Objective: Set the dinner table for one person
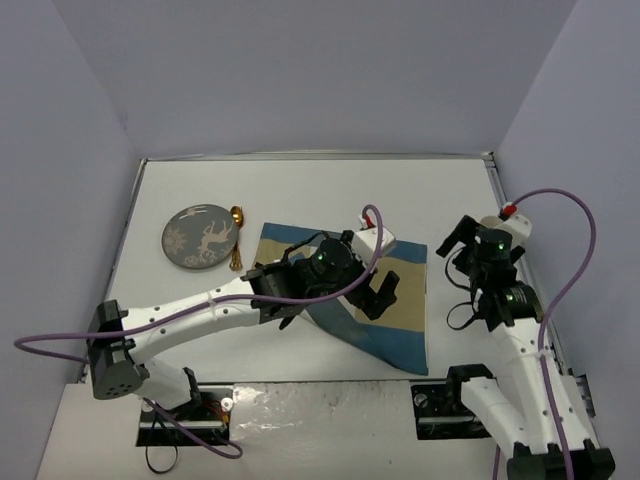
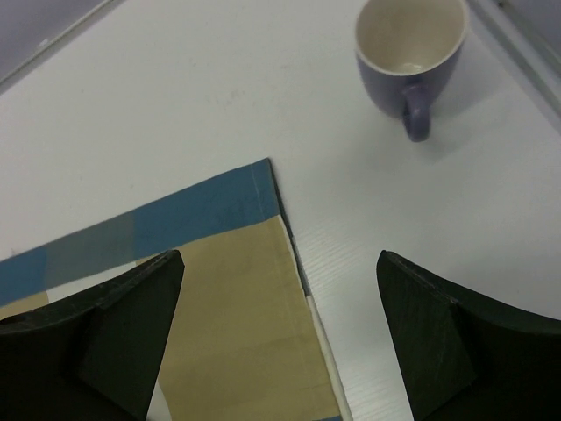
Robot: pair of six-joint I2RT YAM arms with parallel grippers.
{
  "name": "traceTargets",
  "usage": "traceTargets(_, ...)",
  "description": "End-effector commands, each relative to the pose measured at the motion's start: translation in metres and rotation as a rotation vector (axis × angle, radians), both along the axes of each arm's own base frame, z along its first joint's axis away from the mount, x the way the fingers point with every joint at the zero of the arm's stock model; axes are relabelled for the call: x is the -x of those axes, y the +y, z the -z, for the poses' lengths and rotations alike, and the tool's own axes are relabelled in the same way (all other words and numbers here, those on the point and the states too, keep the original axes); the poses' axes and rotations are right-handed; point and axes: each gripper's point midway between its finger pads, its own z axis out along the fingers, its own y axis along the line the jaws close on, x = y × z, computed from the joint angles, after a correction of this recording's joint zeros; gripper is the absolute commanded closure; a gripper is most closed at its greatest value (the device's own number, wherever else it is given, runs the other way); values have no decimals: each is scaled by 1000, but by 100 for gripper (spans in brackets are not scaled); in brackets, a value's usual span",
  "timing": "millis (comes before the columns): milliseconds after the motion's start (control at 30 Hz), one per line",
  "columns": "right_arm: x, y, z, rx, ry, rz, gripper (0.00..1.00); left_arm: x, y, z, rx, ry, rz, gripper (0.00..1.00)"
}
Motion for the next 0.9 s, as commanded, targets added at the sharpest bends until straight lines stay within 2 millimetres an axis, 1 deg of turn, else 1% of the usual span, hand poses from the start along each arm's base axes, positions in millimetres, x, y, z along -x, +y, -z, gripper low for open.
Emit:
traceTargets(0, -33, 32, 17, -56, 23, -165, 12, -50, 60, -20, -27, -55, -332, 6)
traceTargets(33, -40, 35, 27, -61, 49, -179, 11, -61, 71, -15, -42, -33, -385, 6)
traceTargets(67, -46, 36, 36, -59, 72, -184, 11, -81, 93, -6, -69, 7, -474, 6)
traceTargets(100, -49, 36, 42, -58, 86, -182, 11, -100, 115, 4, -97, 39, -552, 6)
traceTargets(133, -53, 35, 48, -54, 103, -174, 10, -114, 131, 13, -112, 67, -611, 6)
traceTargets(200, -60, 32, 62, -42, 139, -154, 9, -135, 155, 29, -132, 113, -699, 5)
traceTargets(267, -66, 29, 76, -24, 175, -134, 8, -167, 190, 45, -157, 148, -810, 5)
traceTargets(300, -67, 29, 81, -19, 189, -133, 8, -170, 189, 50, -158, 162, -812, 5)
traceTargets(333, -70, 28, 87, -14, 198, -130, 8, -184, 202, 55, -154, 188, -844, 5)
traceTargets(400, -72, 27, 105, -7, 245, -125, 7, -208, 219, 70, -155, 235, -895, 5)
traceTargets(467, -75, 28, 115, -7, 253, -126, 7, -223, 221, 82, -156, 273, -903, 5)
traceTargets(533, -77, 29, 121, -9, 255, -131, 7, -240, 221, 97, -164, 312, -906, 5)
traceTargets(633, -78, 31, 131, -8, 273, -139, 7, -259, 218, 111, -177, 338, -905, 5)
traceTargets(733, -81, 34, 136, -10, 280, -147, 7, -274, 224, 137, -221, 382, -929, 5)
traceTargets(833, -82, 35, 142, 2, 296, -147, 7, -288, 234, 150, -237, 405, -959, 5)
traceTargets(867, -83, 35, 142, 6, 296, -149, 7, -291, 234, 152, -243, 405, -959, 5)
